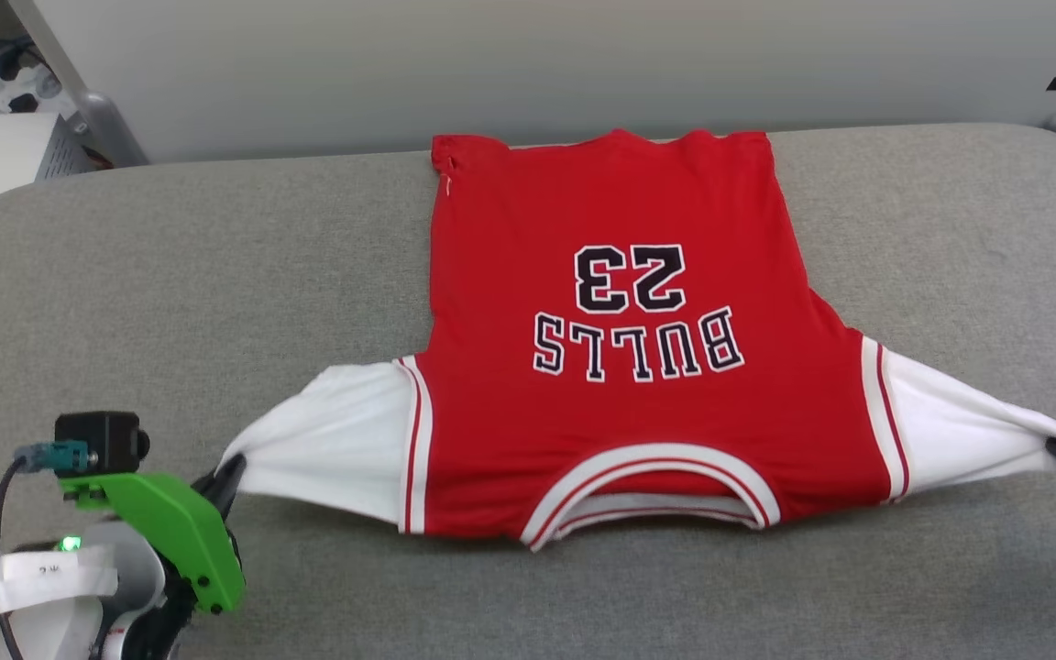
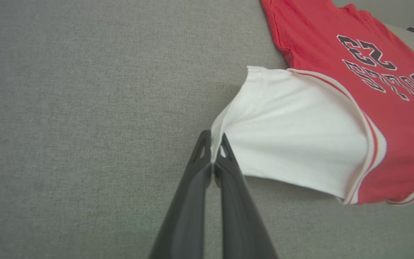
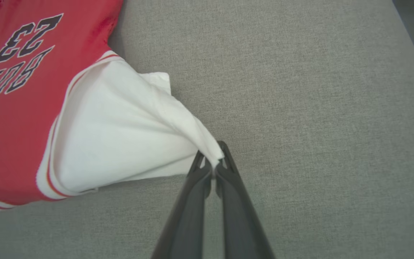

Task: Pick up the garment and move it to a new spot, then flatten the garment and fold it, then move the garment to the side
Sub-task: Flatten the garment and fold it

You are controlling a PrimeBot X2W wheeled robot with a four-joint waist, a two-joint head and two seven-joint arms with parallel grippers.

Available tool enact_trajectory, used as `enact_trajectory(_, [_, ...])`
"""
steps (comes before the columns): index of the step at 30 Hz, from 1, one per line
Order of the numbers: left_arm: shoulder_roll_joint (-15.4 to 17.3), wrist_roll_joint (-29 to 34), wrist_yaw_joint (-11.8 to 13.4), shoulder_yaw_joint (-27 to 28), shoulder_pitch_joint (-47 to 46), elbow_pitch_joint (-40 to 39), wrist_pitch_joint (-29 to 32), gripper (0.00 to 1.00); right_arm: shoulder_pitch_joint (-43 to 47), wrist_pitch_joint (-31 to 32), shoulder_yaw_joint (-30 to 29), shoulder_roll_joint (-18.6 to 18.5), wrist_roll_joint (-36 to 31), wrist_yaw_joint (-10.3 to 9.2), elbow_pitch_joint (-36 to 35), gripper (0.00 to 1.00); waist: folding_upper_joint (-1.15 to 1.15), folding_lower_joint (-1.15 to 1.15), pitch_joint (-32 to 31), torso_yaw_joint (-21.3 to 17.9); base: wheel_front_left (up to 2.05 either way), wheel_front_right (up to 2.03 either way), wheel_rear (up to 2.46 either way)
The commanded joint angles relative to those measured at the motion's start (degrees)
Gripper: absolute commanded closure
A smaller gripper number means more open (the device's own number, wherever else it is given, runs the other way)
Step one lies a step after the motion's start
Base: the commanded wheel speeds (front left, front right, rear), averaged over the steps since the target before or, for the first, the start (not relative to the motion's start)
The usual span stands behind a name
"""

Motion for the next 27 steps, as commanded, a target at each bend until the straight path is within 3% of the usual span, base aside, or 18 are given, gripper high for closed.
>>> enact_trajectory(1, [1.42, -0.71, 1.18, 0.47, 2.66, -1.37, 1.5, 1.0, 2.3, 1.6, -2.07, 0.14, -0.18, -0.2, -2.15, 1.0, 0.0, 0.01, -1.36, -0.04, 0.0, 0.0, 0.0])
enact_trajectory(9, [3.4, -4.14, 6.32, 0.91, 11.92, -12.37, 9.27, 1.0, 12.53, 11.83, -10.47, 6.02, -2.53, -0.2, -13.91, 1.0, 0.0, 0.01, -1.91, 0.21, 0.0, 0.0, 0.0])
enact_trajectory(19, [4.37, -4.54, 9.14, -1.05, 14.03, -20.68, 14.67, 1.0, 15.83, 16.93, -14.58, 11.02, -4.48, -0.2, -20.86, 1.0, 0.0, 0.01, 0.82, 1.11, 0.0, 0.0, 0.0])
enact_trajectory(20, [4.3, -4.82, 9.14, -1.19, 13.96, -21.63, 15.06, 1.0, 15.53, 17.15, -14.79, 11.24, -4.52, -0.2, -21.25, 0.84, 0.0, 0.01, 1.33, 1.24, 0.0, 0.0, 0.0])
enact_trajectory(21, [4.31, -5.02, 9.23, -1.36, 13.89, -22.76, 15.54, 1.0, 15.05, 17.11, -14.68, 11.23, -4.53, -0.2, -21.96, 0.09, 0.0, 0.01, 1.89, 1.46, 0.0, 0.0, 0.0])
enact_trajectory(22, [4.35, -5.07, 9.44, -1.44, 13.84, -23.66, 15.88, 1.0, 14.78, 17.6, -14.69, 11.31, -4.34, -0.2, -22.16, 0.0, 0.0, 0.01, 2.42, 1.65, 0.0, 0.0, 0.0])
enact_trajectory(27, [4.26, -4.51, 10.75, -2.04, 12.99, -29.35, 17.08, 1.0, 11.43, 17.82, -13.31, 9.86, -2.59, -0.2, -25.36, 0.0, 0.0, 0.01, 6.23, 3.38, 0.0, 0.0, 0.0])
